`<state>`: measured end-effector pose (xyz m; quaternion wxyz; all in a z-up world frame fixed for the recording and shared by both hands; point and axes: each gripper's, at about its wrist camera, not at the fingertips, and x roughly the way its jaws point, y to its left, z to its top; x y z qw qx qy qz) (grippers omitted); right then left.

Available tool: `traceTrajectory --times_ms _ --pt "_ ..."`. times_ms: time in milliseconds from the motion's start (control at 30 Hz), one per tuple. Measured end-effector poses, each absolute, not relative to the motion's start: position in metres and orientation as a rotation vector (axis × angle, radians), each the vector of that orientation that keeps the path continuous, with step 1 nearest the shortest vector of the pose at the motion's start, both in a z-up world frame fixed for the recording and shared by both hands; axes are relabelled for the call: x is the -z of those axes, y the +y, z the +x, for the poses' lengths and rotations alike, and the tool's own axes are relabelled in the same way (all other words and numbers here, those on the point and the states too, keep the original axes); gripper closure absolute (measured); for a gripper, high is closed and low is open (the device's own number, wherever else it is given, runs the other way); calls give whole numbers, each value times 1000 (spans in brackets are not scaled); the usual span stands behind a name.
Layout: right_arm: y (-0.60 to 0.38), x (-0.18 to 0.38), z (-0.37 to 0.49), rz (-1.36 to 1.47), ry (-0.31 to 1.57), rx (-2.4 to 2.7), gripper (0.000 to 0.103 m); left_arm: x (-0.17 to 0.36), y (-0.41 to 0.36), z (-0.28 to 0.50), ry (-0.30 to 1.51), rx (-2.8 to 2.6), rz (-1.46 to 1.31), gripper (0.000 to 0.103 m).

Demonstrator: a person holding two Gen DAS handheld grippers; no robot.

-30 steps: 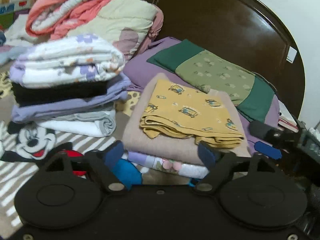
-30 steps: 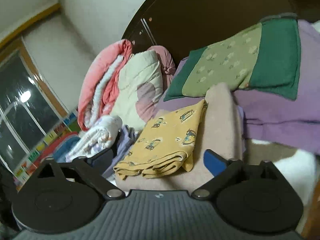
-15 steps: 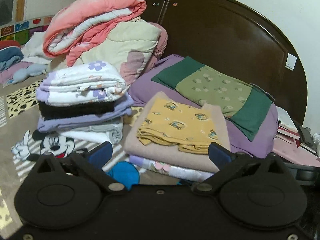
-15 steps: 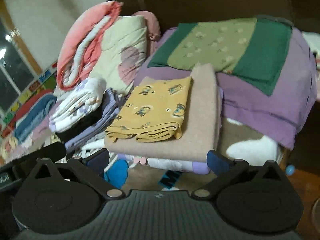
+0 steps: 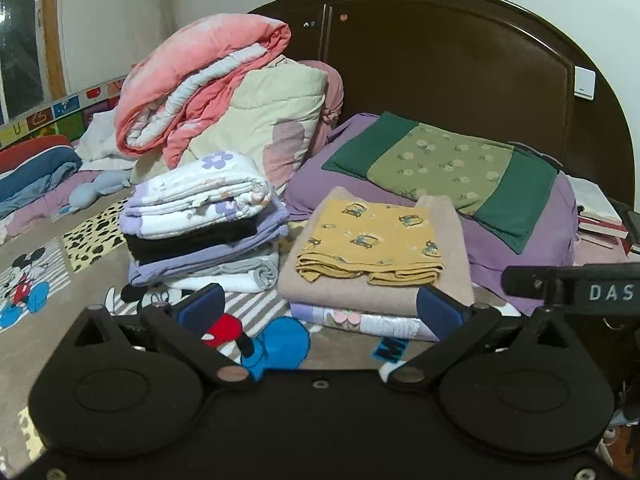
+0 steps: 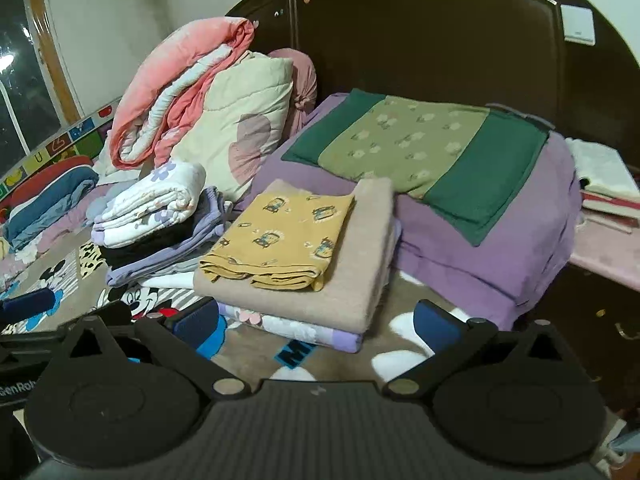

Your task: Fold clothes

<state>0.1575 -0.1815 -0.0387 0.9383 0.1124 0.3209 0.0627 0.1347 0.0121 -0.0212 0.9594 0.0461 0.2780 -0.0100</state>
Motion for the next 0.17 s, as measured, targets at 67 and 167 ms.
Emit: traceTrajectory --times_ms 67,167 --pt "-184 32 151 212 651 -122 0 18 11 130 570 19 84 0" --pt "-187 25 142 193 649 -124 0 15 10 124 580 14 67 0"
